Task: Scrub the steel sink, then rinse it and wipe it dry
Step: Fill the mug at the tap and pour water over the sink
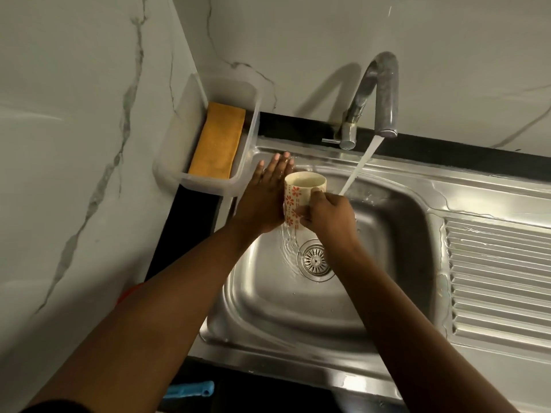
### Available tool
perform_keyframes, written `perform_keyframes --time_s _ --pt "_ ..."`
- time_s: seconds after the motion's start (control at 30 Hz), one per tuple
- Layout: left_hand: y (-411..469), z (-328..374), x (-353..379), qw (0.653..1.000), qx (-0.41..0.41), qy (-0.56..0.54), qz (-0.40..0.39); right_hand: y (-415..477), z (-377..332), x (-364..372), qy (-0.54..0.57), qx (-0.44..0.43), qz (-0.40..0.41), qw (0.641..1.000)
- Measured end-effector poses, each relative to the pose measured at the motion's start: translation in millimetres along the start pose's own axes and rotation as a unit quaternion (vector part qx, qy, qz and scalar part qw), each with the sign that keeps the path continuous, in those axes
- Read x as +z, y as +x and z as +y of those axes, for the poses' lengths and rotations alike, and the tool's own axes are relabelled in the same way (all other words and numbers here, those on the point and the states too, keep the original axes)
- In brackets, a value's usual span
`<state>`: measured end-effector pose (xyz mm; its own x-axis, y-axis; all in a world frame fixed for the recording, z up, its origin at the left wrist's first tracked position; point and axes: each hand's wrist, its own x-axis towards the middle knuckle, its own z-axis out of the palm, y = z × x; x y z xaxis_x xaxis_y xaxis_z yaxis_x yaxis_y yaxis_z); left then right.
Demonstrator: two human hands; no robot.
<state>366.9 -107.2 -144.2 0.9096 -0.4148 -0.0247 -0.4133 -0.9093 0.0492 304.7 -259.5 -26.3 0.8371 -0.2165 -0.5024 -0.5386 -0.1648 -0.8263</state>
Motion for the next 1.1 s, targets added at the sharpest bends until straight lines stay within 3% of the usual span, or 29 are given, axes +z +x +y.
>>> perform_keyframes --time_s 0.1,0.3,0.5,0.73,0.9,1.1 --pt "-4 -3 2 1.000 0.019 -0.004 -0.004 -3 -2 1 -0.006 -0.010 0.004 1.000" --pt "-20 7 5 0.995 -0.095 0.017 -0.012 11 -25 14 -0.144 -0.067 -0.012 0.987" --pt "-29 13 5 0.997 -0.068 0.036 0.000 15 -34 13 -0.271 -0.143 -0.059 0.950" --pt "-78 22 2 0.996 -0.036 0.070 0.035 7 -12 -3 -0.217 -0.093 -0.073 0.969" --pt "-87 14 -3 0.997 -0.069 0.032 -0.030 6 -13 11 -0.266 -0.119 -0.074 0.954" --pt "-107 27 -13 0.987 -0.102 0.050 -0.114 -9 -19 19 -0.361 -0.224 -0.144 0.894"
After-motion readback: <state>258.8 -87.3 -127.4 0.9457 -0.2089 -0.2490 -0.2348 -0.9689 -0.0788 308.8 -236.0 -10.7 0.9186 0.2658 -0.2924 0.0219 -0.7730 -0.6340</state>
